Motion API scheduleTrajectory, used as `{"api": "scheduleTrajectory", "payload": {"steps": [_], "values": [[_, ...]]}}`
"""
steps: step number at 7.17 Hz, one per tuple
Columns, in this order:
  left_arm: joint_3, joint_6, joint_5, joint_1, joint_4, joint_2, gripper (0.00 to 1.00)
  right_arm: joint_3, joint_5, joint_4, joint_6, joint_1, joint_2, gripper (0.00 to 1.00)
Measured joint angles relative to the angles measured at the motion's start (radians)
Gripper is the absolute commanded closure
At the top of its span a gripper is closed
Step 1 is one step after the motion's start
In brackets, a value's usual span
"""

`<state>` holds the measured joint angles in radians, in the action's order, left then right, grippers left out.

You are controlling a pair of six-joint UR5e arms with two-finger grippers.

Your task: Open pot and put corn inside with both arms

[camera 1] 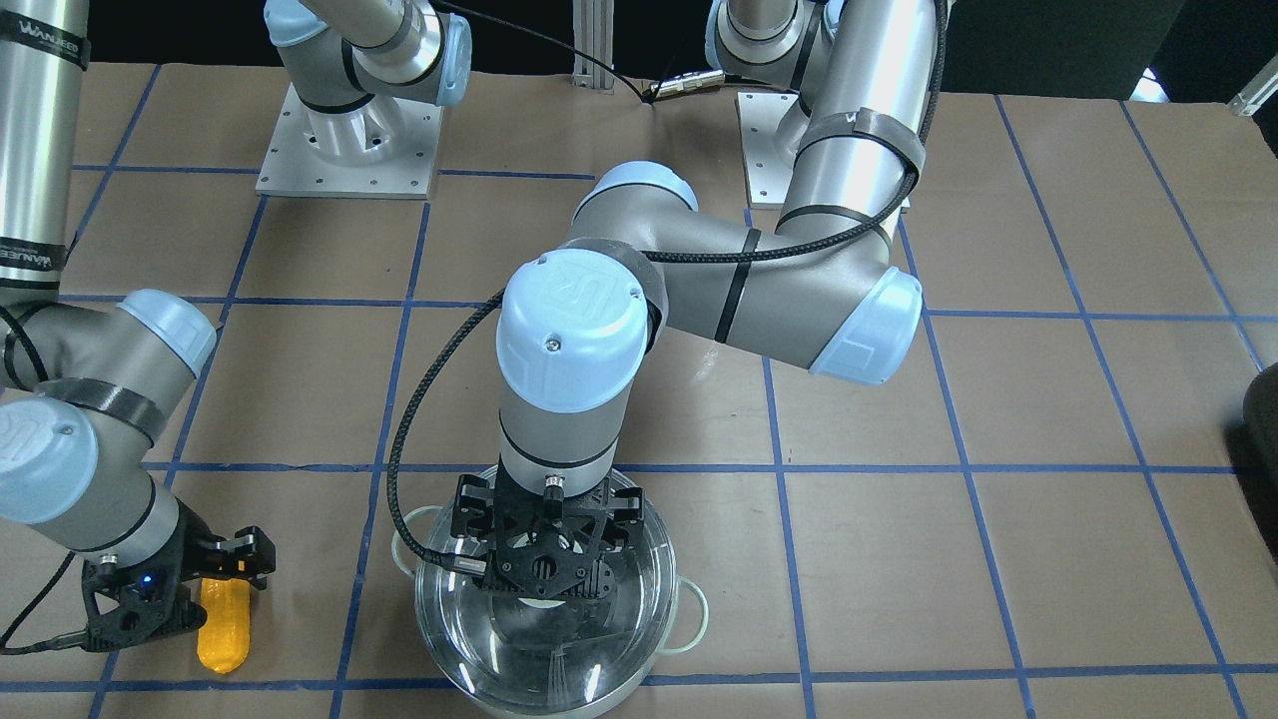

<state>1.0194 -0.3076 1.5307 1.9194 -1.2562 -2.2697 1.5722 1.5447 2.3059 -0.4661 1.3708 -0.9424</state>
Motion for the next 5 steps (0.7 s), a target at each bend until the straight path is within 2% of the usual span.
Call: {"api": "scheduleTrajectory", "payload": {"steps": [1,2,3,4,5], "values": [[0.0,-0.003,0.001,0.003,0.006,-0.004,0.0,0.001,0.001,0.022,-0.002,0.0,0.007,0.87],[0.0,-0.006,0.006,0.004,0.009,-0.009,0.17,-0.001,0.003,0.026,0.0,-0.001,0.002,0.9],[0.0,-0.011,0.02,0.004,0.015,-0.017,0.71,-0.005,0.004,0.014,0.001,-0.001,-0.018,0.9],[0.0,-0.018,0.036,0.004,0.025,-0.023,0.76,-0.011,0.005,-0.04,0.002,-0.001,-0.061,0.9],[0.0,-0.024,0.046,0.004,0.032,-0.02,0.76,-0.018,0.006,-0.141,0.003,0.001,-0.134,0.93]]}}
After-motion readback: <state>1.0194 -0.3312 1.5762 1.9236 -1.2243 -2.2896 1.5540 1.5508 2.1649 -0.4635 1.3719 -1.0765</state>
